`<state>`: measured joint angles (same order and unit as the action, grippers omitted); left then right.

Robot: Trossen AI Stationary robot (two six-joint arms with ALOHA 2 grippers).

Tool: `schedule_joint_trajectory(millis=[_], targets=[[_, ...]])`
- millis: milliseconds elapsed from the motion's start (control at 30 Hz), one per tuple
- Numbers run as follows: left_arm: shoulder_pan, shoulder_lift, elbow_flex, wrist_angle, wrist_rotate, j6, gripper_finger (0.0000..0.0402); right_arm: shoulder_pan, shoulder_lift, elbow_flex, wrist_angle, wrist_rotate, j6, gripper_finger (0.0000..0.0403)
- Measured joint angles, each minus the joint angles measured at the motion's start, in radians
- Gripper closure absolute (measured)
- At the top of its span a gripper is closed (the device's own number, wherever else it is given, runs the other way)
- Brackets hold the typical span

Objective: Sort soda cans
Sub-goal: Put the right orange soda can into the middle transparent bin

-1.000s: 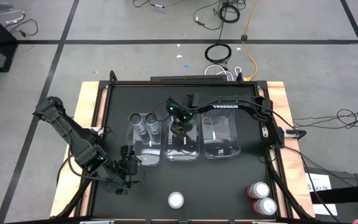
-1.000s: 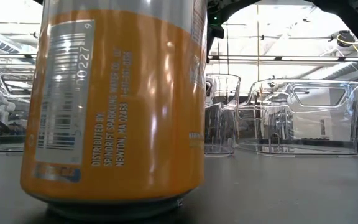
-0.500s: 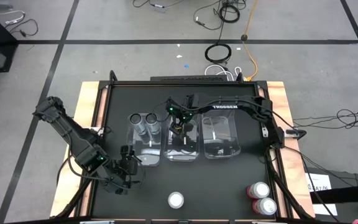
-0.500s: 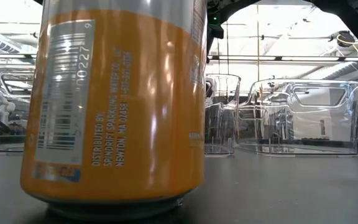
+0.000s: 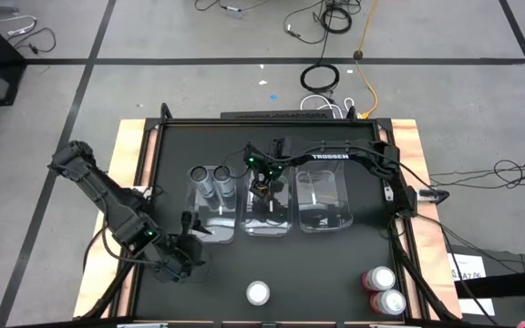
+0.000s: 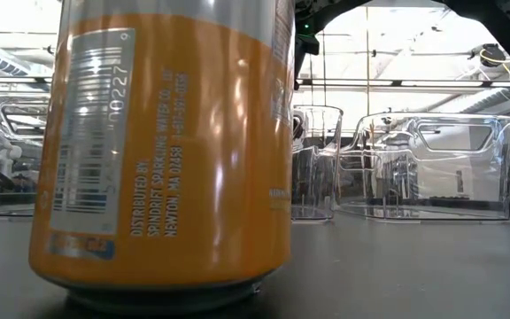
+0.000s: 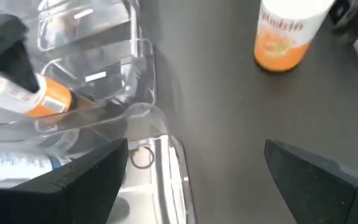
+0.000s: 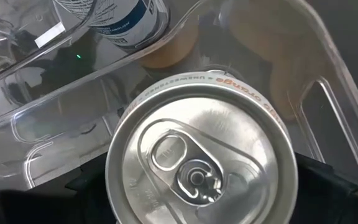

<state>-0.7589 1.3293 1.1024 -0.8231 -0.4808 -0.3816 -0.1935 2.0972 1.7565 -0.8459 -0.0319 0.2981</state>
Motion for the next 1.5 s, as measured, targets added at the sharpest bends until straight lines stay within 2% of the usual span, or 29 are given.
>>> schedule_joint_trajectory(millis=[133, 233, 367, 600, 733, 933, 1133, 1500], targets=[[0.003, -0.047, -0.159, 0.178, 0.003, 0.099, 0.0015, 0.005, 0.0, 0.0, 0.0, -0.001, 0.0, 0.0061], [0.023, -0.134, -0.278, 0.304, 0.063, 0.167, 0.0015, 0.009, 0.0, 0.0, 0.0, -0.001, 0.0, 0.0061], [0.071, -0.31, -0.411, 0.427, 0.134, 0.254, 0.0015, 0.016, 0.0, 0.0, -0.001, -0.001, 0.001, 0.0061], [0.19, -0.641, -0.607, 0.498, 0.217, 0.3, 0.0015, 0.025, 0.0, 0.0, 0.002, -0.001, 0.003, 0.0061], [0.245, -0.801, -0.732, 0.629, 0.329, 0.39, 0.0015, 0.026, 0.0, 0.0, 0.005, -0.003, 0.004, 0.0061], [0.311, -0.967, -0.846, 0.648, 0.353, 0.391, 0.0015, 0.03, 0.0, 0.0, 0.004, -0.003, 0.008, 0.0061], [0.381, -1.11, -0.91, 0.646, 0.36, 0.393, 0.0015, 0.032, 0.0, 0.0, 0.004, -0.004, 0.016, 0.0061], [0.443, -1.314, -0.931, 0.5, 0.426, 0.396, 0.0015, 0.032, 0.0, 0.0, 0.004, -0.004, 0.027, 0.0062]])
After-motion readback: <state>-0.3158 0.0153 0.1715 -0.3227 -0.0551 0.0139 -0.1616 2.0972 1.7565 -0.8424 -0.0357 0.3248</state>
